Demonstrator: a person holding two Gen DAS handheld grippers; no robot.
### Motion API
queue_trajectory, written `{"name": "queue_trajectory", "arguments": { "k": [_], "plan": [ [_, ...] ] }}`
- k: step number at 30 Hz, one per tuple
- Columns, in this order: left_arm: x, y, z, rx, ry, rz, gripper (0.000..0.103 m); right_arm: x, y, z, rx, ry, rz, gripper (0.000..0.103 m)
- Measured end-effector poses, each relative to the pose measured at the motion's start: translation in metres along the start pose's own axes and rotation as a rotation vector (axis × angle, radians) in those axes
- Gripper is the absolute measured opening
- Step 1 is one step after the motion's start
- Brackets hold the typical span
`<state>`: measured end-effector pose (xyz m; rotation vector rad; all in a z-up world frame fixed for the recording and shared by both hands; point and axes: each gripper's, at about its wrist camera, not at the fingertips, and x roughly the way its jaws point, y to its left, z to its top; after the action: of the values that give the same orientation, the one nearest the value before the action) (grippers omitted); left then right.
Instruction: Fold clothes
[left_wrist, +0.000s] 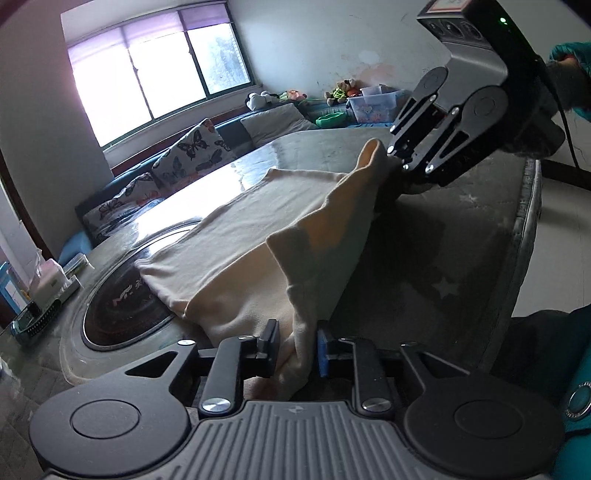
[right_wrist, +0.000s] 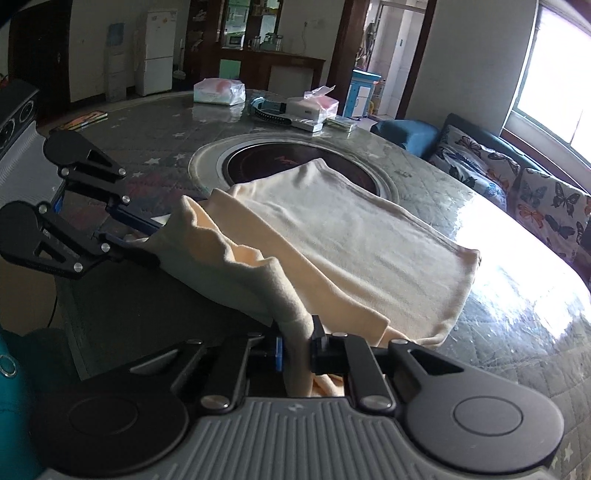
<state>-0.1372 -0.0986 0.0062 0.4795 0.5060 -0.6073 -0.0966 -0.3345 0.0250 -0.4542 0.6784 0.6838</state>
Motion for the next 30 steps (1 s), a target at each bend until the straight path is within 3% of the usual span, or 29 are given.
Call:
{"name": "queue_trajectory", "arguments": {
  "k": [8,17,24,30],
  "plan": [
    [-0.036,0.006,0.006,-0.061,-0.031,-0.031,0.006,-0.026,0.014,-0.001,-0.004,-0.044,-0.002,0.009],
    [-0.102,0.0,0.01,-0.147,-0.069,-0.057,0.005,-0.089,0.043,-0.006,-0.045,-0.028,0.079,0.006],
    [-0.075,0.025,0.027,-0.175,-0.085,-0.014,0.005,-0.084,0.035,0.003,0.011,-0.033,0.073,0.005],
    [-0.033,0.064,0.055,-0.175,-0.096,0.05,0.005,-0.066,-0.002,0.03,0.041,-0.063,0.038,0.004]
  ]
}}
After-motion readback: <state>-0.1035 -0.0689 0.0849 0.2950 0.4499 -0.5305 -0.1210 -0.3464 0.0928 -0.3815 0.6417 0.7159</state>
